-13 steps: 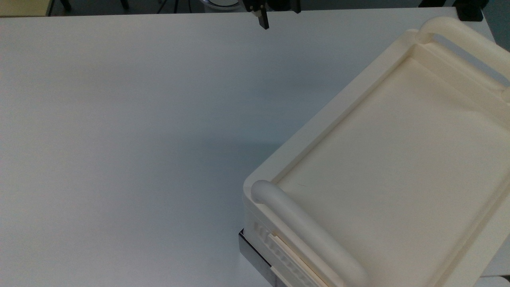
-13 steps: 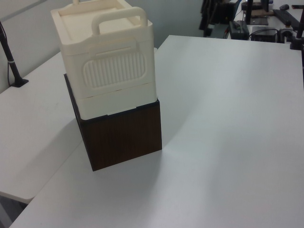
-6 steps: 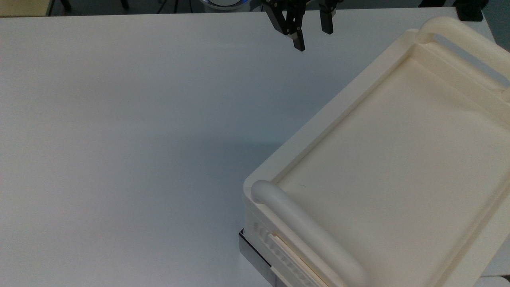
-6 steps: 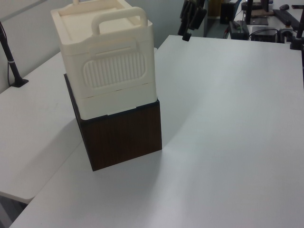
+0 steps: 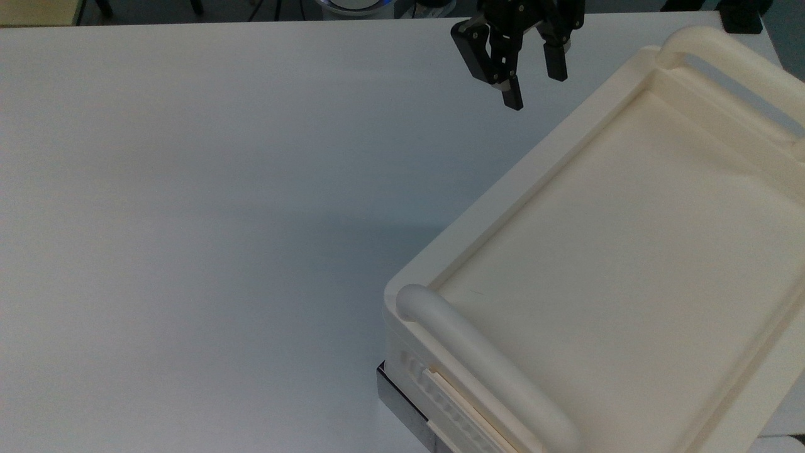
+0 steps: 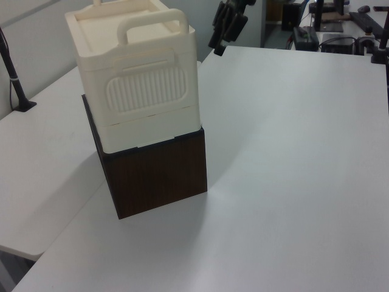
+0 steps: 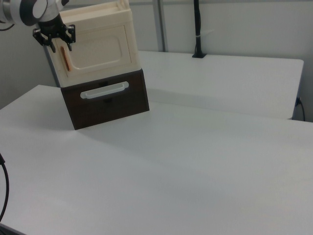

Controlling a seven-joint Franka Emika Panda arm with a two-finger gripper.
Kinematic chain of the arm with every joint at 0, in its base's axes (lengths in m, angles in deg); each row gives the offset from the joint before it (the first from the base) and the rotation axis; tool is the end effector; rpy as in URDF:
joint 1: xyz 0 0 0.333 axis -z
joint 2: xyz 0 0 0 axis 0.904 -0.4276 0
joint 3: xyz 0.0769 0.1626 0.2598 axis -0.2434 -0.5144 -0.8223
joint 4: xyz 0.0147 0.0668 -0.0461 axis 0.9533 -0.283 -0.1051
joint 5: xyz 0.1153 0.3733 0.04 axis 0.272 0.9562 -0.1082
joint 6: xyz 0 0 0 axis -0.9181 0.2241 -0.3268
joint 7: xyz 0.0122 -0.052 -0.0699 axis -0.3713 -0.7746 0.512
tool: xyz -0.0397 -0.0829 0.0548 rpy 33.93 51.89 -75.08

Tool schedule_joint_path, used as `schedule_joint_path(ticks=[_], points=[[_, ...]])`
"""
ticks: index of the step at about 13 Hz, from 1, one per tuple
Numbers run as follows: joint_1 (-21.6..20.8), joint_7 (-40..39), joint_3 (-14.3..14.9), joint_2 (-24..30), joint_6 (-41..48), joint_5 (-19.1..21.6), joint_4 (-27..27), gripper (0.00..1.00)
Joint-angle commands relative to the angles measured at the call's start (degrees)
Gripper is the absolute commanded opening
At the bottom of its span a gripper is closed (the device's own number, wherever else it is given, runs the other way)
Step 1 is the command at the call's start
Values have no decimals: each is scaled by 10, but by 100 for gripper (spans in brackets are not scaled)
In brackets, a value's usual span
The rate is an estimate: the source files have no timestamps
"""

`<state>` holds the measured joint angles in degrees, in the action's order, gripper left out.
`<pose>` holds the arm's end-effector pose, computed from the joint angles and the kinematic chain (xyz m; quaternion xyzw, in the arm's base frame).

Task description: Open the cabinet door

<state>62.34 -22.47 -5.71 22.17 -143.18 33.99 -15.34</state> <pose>0.6274 0.1957 0.6579 -0.9172 -0.3033 -0.2394 0.0976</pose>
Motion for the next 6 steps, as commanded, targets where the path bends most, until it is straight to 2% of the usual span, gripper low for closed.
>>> schedule_joint_path(ticks=[1, 6], points=[[-15, -6, 3, -22, -41, 5, 13, 59], [-29, -6, 2, -35, -64, 3, 14, 54]])
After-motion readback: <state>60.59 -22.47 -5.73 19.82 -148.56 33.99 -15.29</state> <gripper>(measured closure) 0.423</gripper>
